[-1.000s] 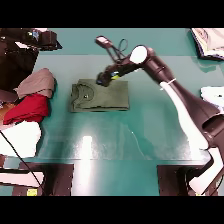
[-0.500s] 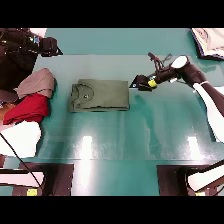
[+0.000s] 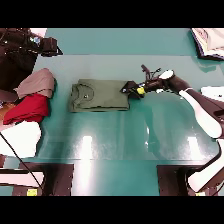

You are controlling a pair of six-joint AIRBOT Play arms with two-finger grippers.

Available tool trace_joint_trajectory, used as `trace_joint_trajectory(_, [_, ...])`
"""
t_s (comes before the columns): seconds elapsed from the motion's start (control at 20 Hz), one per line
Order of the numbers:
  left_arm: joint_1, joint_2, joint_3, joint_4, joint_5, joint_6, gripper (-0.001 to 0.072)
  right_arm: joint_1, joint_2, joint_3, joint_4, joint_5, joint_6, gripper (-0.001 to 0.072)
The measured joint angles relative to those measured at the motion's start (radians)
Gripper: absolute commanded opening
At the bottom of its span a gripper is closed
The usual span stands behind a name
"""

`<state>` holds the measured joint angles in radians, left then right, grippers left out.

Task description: Fold the shirts.

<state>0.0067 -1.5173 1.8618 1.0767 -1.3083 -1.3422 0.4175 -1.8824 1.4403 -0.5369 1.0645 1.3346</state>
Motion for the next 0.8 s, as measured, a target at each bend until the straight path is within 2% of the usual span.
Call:
trace_joint_trajectory(0.1, [0.000, 0.000, 0.000, 0.000, -0.001, 0.003, 0.0024, 0.028, -0.054, 0.056, 0.025, 0.002, -0.001, 0.0394])
trace_joint_trajectory(0.2, [0.000, 0.000, 0.000, -0.001, -0.006, 0.005, 0.0024, 0.051, -0.095, 0.106, 0.029, 0.000, -0.003, 0.0054])
trace_joint_trajectory(0.25, [0.000, 0.000, 0.000, -0.003, -0.007, 0.005, 0.0024, 0.057, -0.108, 0.126, 0.034, 0.001, -0.009, 0.0015])
trace_joint_trajectory(0.5, [-0.007, 0.000, 0.000, -0.017, -0.013, 0.007, 0.0024, 0.042, -0.099, 0.173, 0.056, 0.012, -0.055, 0.0014])
trace_joint_trajectory(0.8, [-0.093, 0.000, 0.000, -0.032, -0.016, 0.027, 0.0024, -0.148, 0.154, 0.017, 0.000, -0.005, -0.093, 0.0014])
